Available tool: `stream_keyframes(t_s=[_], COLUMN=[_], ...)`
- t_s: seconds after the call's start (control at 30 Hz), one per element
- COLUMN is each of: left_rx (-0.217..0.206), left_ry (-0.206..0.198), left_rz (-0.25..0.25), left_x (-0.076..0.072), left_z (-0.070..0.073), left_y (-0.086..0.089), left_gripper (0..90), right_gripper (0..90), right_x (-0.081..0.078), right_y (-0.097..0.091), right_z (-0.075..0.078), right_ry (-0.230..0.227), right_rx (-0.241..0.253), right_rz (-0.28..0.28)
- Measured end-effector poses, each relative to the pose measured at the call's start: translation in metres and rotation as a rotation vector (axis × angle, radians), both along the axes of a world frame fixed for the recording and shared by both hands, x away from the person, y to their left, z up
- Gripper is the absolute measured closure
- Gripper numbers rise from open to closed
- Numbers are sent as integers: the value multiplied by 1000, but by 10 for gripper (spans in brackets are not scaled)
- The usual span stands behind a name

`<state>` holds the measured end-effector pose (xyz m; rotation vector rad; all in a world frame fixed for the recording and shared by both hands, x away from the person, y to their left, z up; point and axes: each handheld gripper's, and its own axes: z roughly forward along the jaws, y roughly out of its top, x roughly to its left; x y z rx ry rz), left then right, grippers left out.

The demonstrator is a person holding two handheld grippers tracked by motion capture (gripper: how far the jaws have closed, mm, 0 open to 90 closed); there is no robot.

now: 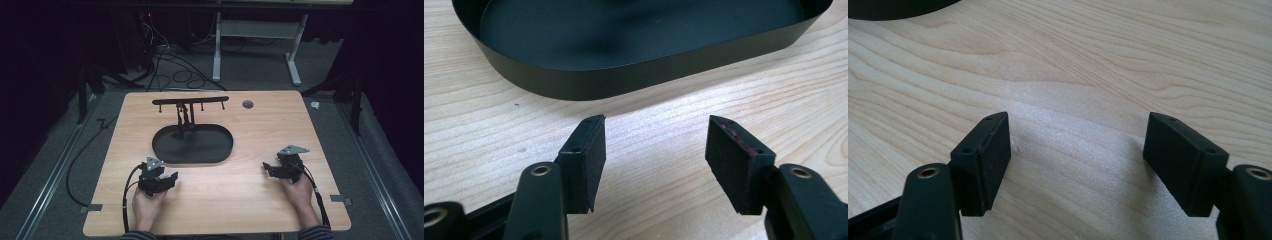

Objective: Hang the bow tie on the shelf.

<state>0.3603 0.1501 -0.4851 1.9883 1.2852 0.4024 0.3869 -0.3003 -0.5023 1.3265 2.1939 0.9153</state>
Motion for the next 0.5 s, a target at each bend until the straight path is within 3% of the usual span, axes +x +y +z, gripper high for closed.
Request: stream_keyframes(t_s=[0.5], left_rx=[83], left_ry=[-20], left_rz=[-17], left_x=[8], left_z=[-14], left_y=[-15], left_gripper=[414], right_gripper=[281], right_x=[0], right_y=[0], right_z=[0], right_ry=[1], right_rx=[0], right_rz=[1])
